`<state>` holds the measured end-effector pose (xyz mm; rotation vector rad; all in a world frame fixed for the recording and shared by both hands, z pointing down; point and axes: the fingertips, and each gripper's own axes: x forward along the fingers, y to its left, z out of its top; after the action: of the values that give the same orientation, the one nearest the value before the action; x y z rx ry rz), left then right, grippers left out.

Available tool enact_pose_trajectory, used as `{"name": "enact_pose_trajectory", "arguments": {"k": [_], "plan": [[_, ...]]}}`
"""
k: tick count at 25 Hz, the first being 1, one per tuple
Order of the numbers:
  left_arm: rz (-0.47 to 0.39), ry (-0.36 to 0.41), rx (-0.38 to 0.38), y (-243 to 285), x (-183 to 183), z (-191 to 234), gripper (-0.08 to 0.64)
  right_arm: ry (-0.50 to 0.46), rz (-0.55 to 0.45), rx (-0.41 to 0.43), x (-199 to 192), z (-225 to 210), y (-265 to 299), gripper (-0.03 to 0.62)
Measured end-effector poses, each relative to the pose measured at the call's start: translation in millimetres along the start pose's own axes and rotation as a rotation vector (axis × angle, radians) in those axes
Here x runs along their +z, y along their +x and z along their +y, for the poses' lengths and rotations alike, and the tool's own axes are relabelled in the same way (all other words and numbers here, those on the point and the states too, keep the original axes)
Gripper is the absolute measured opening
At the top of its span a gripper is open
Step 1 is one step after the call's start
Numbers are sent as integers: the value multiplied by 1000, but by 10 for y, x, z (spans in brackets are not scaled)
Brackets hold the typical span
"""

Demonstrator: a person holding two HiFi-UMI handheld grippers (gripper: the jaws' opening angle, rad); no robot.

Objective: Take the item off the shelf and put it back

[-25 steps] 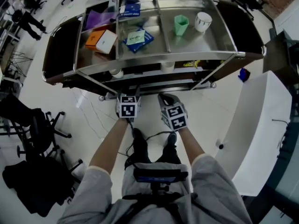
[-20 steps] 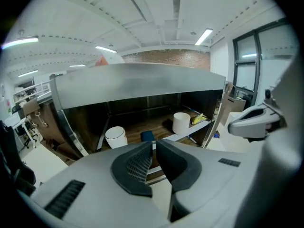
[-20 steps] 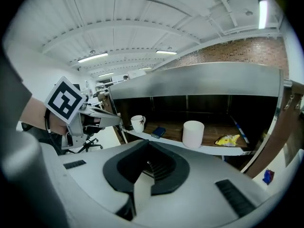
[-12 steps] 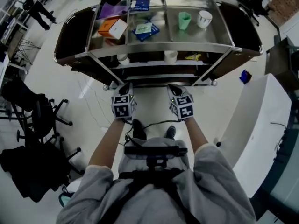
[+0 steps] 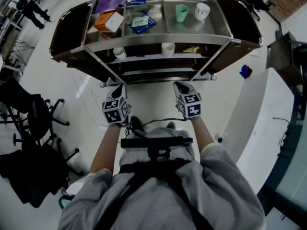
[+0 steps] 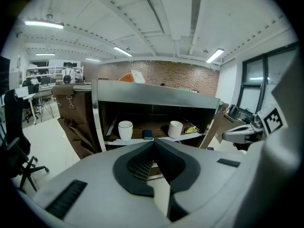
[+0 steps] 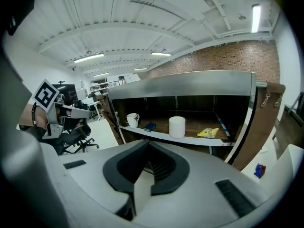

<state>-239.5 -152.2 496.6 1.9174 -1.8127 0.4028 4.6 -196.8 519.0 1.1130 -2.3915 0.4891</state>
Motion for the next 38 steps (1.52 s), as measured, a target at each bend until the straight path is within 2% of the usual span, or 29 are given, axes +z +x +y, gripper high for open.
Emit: {"name": "enact_pose_trajectory", "arguments": {"k": [9,22,27,32,38], "plan": [[20,13,4,-53,-117,-23,5,30,-3,-12,-148,-50,-103,9],[13,10,70,-320,-239,-70,5,60,-6,14,-310,-133,-248,9],[76,-16,93,-584,-598,-219,5,92,20,49,-586,-209,-374,9],[169,-54,169,-1038,-1140,-228,5,138,80,73,-1118,-240,-495,9],[255,-118,189,-1459,-1686,-112,5,201,138,17,-1771,-169,-858,9]]}}
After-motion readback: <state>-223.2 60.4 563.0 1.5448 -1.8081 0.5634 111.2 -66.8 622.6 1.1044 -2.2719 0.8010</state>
